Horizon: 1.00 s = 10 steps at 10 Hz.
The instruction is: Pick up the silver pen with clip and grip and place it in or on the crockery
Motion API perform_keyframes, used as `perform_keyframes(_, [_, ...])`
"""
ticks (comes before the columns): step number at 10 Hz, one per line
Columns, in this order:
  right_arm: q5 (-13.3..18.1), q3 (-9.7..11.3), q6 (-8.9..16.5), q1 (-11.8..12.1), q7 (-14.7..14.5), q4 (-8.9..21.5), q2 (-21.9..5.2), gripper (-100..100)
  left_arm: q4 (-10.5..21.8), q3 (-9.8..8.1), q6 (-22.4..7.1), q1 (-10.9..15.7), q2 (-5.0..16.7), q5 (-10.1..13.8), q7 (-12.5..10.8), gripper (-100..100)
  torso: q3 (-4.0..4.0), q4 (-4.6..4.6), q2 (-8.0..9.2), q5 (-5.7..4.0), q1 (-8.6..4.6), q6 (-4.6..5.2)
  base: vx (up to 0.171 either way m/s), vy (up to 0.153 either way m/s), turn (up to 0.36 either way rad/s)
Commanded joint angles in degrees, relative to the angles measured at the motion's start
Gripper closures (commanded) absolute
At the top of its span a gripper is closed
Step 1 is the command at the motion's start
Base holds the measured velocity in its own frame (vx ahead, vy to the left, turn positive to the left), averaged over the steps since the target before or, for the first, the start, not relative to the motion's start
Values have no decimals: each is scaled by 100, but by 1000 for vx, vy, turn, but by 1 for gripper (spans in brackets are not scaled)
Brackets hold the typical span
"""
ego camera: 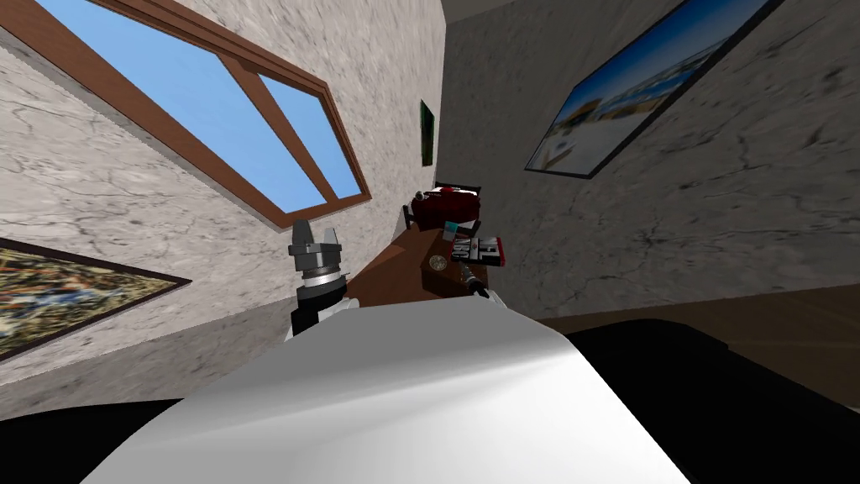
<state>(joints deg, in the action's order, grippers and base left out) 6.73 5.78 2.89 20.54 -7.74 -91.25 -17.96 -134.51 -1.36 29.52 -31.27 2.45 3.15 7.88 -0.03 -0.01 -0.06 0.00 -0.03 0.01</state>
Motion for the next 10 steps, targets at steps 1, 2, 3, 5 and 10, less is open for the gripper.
perform_keyframes(1, [40, 99, 286, -89, 11, 286, -171, -100, 0, 0, 0, 0, 0, 0, 0, 0, 0, 0, 0, 0, 0, 0, 17, -2, 258])
perform_keyframes(2, [40, 99, 334, -89, 11, 362, -171, -100, 0, 0, 0, 0, 0, 0, 0, 0, -1, 0, -2, 0, -2, 1, 17, -6, 91])
perform_keyframes(3, [70, 166, 508, -129, 12, 560, -267, -100, 0, -1, 0, -1, 0, 0, 0, 0, -1, -1, -2, 0, -2, 4, 16, -2, 199])
perform_keyframes(5, [95, 235, 674, -165, 12, 844, -364, -100, 0, 0, 0, 0, 0, 0, 0, 0, -3, -1, -5, 0, -4, 2, 23, -9, 187])
perform_keyframes(10, [140, 446, 1121, -253, 15, 1540, -645, -100, 0, 0, 0, 0, 0, 0, 0, 0, -4, -1, -8, 0, -2, 0, 23, -8, 180])
